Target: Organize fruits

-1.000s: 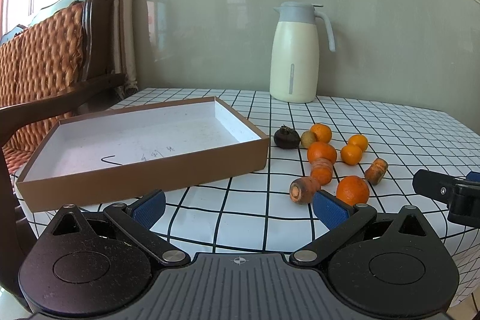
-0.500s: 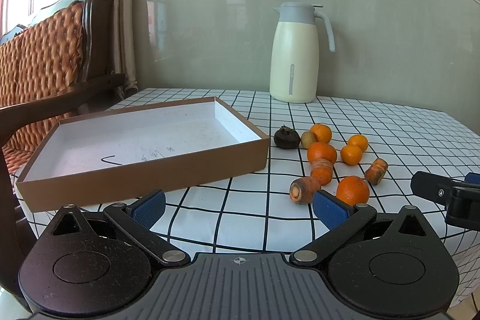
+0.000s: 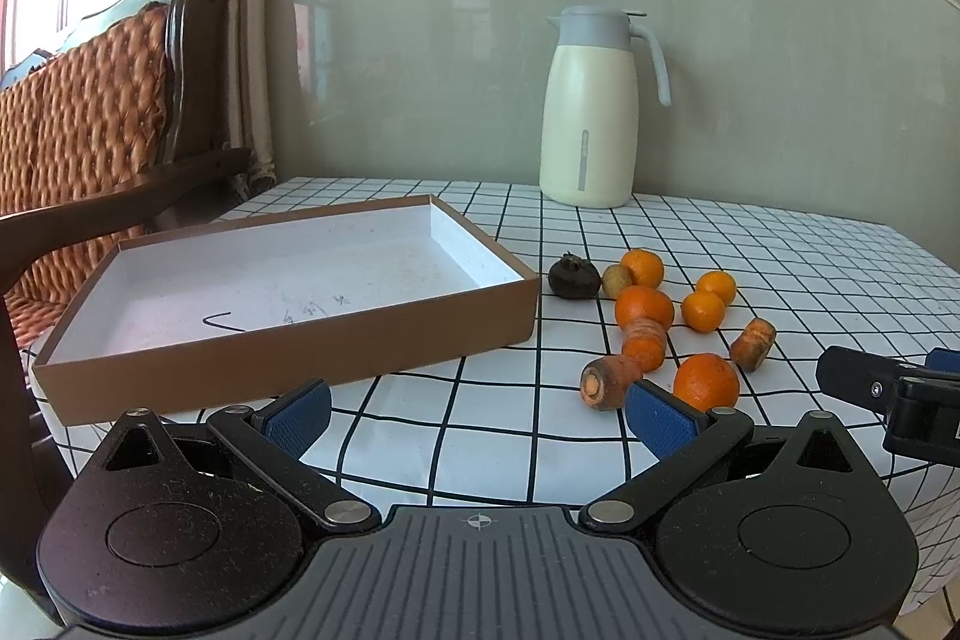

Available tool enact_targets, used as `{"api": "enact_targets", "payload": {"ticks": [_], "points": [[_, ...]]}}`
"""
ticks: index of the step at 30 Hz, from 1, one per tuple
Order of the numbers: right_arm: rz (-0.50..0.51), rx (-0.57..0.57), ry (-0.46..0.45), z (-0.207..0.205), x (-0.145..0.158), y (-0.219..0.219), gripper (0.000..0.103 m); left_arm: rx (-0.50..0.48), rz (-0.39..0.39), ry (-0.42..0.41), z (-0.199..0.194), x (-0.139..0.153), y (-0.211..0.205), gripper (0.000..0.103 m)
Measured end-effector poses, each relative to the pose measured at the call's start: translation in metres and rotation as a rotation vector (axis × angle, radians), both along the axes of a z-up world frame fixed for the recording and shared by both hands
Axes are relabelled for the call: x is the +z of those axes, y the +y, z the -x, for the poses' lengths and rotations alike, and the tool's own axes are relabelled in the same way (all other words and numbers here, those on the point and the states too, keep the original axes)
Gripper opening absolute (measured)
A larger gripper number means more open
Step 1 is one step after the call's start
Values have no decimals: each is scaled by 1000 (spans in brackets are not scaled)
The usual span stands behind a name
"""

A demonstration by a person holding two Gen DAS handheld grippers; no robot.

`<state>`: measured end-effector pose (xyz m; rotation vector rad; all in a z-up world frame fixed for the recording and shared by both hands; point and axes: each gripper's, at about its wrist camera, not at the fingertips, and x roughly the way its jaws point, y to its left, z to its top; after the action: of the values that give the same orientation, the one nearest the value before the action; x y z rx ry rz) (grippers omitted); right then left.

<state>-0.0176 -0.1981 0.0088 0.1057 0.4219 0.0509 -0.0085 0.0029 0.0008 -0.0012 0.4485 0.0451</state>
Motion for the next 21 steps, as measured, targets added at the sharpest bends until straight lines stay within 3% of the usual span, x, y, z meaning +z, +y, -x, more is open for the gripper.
{"api": "enact_targets", "payload": {"ticks": [21], "points": [[-16,1,2,-2,-1,0,97,-88,-20,0,-2,-2,-9,103]]}}
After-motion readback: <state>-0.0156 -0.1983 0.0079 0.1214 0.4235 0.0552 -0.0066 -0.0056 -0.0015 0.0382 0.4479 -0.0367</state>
